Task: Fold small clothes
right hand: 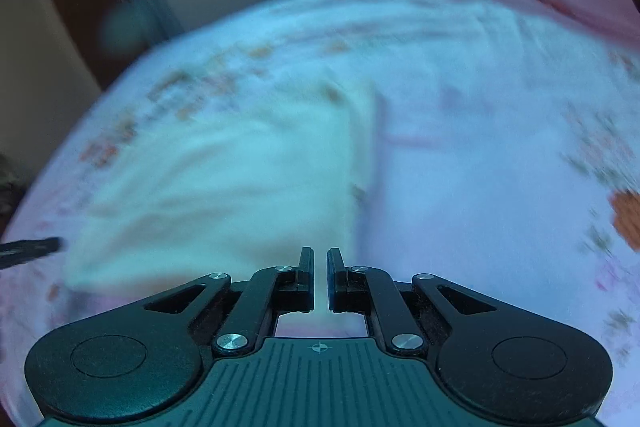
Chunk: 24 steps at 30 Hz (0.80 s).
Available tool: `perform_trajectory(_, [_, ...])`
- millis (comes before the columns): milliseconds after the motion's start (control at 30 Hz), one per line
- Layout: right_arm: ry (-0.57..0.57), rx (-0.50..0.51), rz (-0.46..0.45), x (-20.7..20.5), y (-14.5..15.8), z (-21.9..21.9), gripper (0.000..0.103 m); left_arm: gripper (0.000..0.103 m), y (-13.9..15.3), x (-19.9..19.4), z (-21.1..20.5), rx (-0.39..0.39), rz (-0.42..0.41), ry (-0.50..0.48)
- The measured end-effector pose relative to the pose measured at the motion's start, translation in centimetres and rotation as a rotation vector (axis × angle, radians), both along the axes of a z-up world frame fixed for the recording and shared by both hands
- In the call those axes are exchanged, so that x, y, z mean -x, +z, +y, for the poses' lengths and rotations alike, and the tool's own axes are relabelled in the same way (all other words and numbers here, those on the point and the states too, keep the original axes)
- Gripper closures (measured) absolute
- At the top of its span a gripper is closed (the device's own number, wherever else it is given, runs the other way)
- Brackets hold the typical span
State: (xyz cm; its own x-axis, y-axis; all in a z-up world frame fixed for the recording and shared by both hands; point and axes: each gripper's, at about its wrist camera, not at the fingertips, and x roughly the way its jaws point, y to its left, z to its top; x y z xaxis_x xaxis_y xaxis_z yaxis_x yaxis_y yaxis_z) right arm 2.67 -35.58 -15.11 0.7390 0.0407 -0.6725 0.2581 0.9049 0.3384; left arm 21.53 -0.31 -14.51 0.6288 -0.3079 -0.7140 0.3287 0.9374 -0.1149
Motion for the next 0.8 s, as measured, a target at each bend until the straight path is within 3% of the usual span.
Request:
perform_trajectory(67, [0.039,-0.007,0.009,-0.9,-0.4,1.3,0.097,0.057,-0.8,-0.7,-1.5,-0.008,0.024,-0.031])
perform_trajectory(167, [0.047,0.025,0.179,-2.1,-4.2,1.7,0.098,0.055,-4.0,-1.1,-2.2,-0.086,0.095,-0.024])
perform_trajectory(267, [0.033,-0.037,0.158,-1.3,-4.6,0.6,0.098,0.054,-5.0,-0.1,-1.5,-0.105,0.057,-0.054])
perform_trajectory(333, [0.038,-0.048,0.150,-1.5,-3.6,0.5,0.097,0.058,-4.0,-0.4,-1.1,-0.075,0.096,-0.031])
perform_trajectory(400, [0.042,-0.050,0.090,-1.6,-2.0,0.5,0.097,0.057,-2.8,-0.4,-0.9,-0.044,0.077,-0.029])
perform_trajectory(467, [0.035,-0.023,0.044,-2.0,-0.8,0.8,0.097,0.043,-2.4,-0.2,-1.2,-0.073,0.020,-0.021])
perform_trajectory(533, [0.036,0.008,0.083,-3.0,-1.7,1.2,0.097,0.041,-3.9,-0.6,-1.7,-0.127,0.059,-0.018])
perform_trajectory(600, [0.025,-0.021,0.186,-3.8,-4.0,1.0,0.097,0.040,-4.8,-0.6,-1.3,-0.113,0.077,-0.016])
perform_trajectory(667, [0.007,-0.064,0.159,-3.1,-4.0,0.4,0.097,0.043,-4.3,-0.6,-0.9,-0.096,0.092,-0.001])
perform_trajectory(800, [0.005,-0.054,0.106,-2.7,-2.1,0.1,0.097,0.040,-2.7,-0.5,-0.2,-0.057,0.068,0.019])
